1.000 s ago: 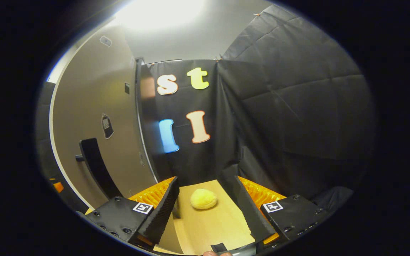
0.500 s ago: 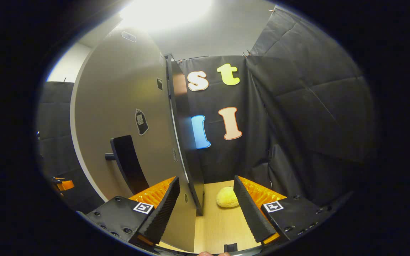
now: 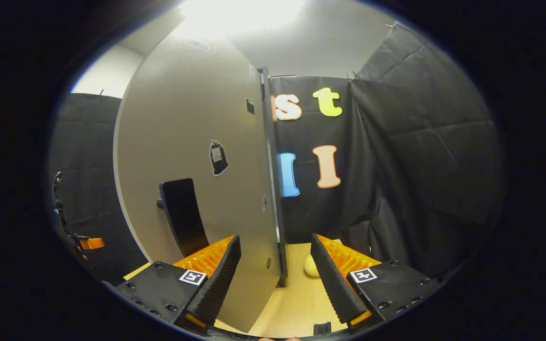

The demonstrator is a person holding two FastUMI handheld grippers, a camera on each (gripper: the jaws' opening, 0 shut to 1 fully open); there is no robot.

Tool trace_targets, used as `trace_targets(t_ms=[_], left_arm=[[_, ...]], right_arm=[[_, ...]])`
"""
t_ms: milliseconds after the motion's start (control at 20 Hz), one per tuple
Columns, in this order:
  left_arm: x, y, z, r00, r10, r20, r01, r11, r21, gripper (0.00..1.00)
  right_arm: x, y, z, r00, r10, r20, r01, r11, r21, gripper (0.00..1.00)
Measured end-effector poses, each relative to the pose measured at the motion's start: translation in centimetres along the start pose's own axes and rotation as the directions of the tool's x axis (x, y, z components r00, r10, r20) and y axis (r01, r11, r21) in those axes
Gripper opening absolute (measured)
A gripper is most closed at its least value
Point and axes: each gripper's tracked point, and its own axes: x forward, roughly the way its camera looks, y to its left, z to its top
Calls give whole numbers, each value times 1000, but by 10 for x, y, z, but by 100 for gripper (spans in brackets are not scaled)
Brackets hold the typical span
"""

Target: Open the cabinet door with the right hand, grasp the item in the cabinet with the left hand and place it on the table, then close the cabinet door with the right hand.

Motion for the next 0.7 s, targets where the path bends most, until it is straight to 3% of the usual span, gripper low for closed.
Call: trace_targets(t_ms=[450, 700], left_arm=[[63, 31, 7, 993, -115, -3, 115, 992, 47, 93], [82, 47, 4, 988, -153, -10, 153, 987, 47, 92]], right_arm=[[43, 94, -13, 999, 0, -48, 1, 999, 35, 94], [74, 161, -25, 996, 60, -60, -57, 997, 53, 95]])
